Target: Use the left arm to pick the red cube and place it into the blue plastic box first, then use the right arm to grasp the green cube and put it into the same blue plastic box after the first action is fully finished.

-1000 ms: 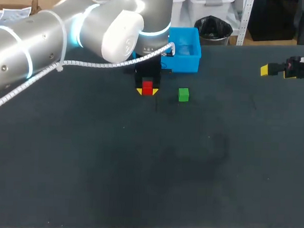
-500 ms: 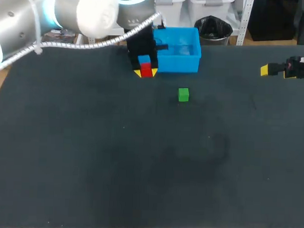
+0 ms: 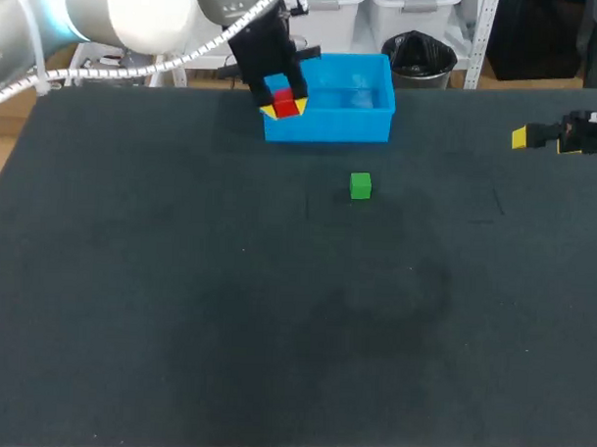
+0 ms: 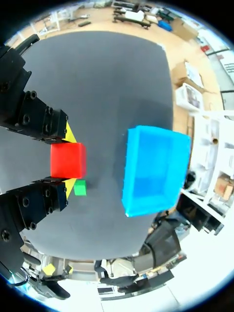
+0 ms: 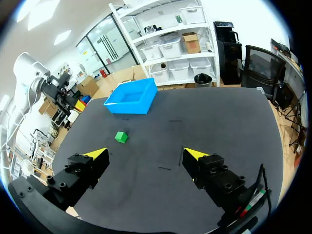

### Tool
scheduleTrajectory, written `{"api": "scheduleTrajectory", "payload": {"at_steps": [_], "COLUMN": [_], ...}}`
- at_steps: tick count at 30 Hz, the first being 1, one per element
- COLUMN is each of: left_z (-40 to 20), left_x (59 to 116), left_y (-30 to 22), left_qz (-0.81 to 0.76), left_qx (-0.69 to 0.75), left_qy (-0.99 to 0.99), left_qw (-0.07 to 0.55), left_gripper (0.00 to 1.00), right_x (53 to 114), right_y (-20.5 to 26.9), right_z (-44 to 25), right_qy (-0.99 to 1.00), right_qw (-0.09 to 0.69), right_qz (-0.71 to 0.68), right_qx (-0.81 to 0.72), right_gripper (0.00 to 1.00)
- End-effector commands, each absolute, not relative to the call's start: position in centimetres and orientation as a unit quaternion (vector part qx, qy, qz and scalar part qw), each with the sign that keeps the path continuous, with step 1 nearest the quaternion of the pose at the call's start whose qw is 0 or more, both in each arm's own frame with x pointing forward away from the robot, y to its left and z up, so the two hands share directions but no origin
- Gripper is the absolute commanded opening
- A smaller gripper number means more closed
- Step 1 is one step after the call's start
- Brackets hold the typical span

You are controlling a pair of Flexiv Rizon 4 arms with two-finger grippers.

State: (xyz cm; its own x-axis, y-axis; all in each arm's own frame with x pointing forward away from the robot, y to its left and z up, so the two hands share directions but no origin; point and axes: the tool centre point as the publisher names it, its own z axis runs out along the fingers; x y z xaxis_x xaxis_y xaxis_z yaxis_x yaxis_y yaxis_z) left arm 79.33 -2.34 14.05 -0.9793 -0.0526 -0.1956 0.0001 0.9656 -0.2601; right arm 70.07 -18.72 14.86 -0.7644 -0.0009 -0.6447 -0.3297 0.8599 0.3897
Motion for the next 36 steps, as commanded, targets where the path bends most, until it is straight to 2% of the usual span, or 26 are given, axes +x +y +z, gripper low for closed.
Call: {"api": "scheduleTrajectory", "payload": {"at_steps": [1, 15, 36], "left_z": [14.9, 17.3, 17.5], "left_x": [78.8, 82.4, 88.0], "left_y": [-1.8, -2.2, -4.8], "left_qz": [-0.142, -0.211, -0.26], "left_qx": [-0.011, -0.039, -0.058], "left_qy": [0.983, 0.964, 0.95], "left_qw": [0.117, 0.156, 0.161], "left_gripper": [0.0, 0.0, 0.0], "right_x": [70.1, 70.1, 70.1], "right_y": [-18.7, -18.7, -18.7], "right_z": [14.9, 14.9, 14.9], "right_qy": [0.906, 0.906, 0.906], "right_qw": [0.331, 0.331, 0.331], "right_qz": [0.247, 0.247, 0.247], "right_qx": [-0.091, -0.091, -0.091], "right_gripper": [1.0, 1.0, 1.0]}}
